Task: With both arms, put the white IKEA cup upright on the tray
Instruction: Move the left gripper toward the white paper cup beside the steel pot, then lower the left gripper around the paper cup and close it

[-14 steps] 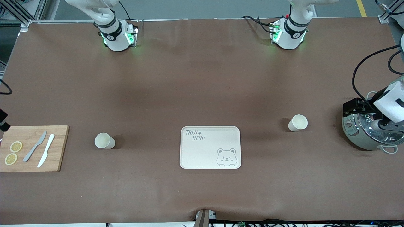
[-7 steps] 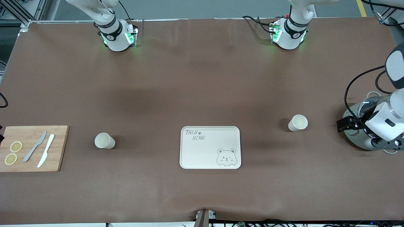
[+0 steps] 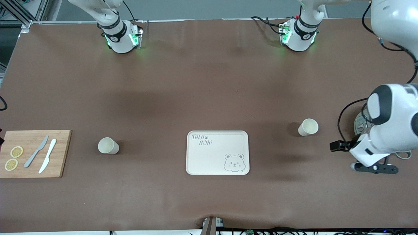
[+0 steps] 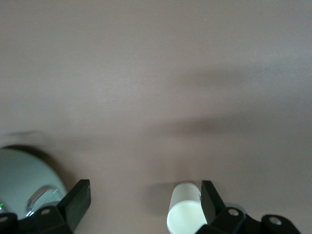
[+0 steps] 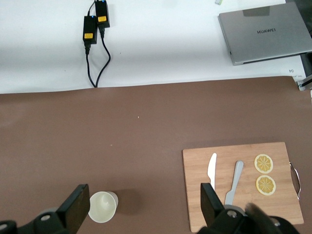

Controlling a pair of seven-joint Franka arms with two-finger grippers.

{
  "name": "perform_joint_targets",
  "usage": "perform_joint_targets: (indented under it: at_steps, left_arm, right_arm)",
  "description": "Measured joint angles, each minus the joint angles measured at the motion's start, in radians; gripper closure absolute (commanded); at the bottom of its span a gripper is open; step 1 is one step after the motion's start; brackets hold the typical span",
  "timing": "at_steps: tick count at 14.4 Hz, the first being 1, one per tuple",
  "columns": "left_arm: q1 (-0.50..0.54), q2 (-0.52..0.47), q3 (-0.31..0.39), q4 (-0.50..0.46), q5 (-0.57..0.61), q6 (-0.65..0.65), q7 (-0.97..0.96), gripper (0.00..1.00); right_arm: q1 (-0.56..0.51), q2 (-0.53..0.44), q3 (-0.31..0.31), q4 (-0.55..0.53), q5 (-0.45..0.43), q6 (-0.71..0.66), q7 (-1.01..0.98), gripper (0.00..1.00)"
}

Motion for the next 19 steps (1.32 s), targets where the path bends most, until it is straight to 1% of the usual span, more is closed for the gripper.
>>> perform_joint_targets:
  at_steps: [4,7,9,13,15,19]
  left_arm:
    - [-0.05,0.018,-0.019,-0.024,0.0,0.021,-0.085,0.0]
    - [-0.058,0.016,-0.025,-0.081,0.0,0.041,-0.109,0.0]
    - [-0.042,0.0,-0.025,-0.161,0.0,0.127,-0.101,0.0]
    - [-0.009,-0.064,-0.025,-0.395,0.0,0.343,-0.073,0.0]
    - [0.011,-0.085,-0.025,-0.467,0.0,0.389,-0.044,0.0]
    - [0.025,-0.152,-0.025,-0.557,0.0,0.418,-0.039,0.0]
  right_arm:
    - [0.0,0.007,0.002,-0.003,0.004,-0.088,0.001,0.0]
    - [0.015,0.014,0.007,-0.004,0.005,-0.145,0.001,0.0]
    - [0.023,0.014,0.008,-0.004,0.005,-0.173,0.002,0.0]
    - [0.025,0.014,0.01,-0.003,0.007,-0.207,0.002,0.0]
    - [0.026,0.013,0.011,-0.001,0.007,-0.21,0.002,0.0]
    - [0.025,0.013,0.01,0.0,0.007,-0.207,0.002,0.0]
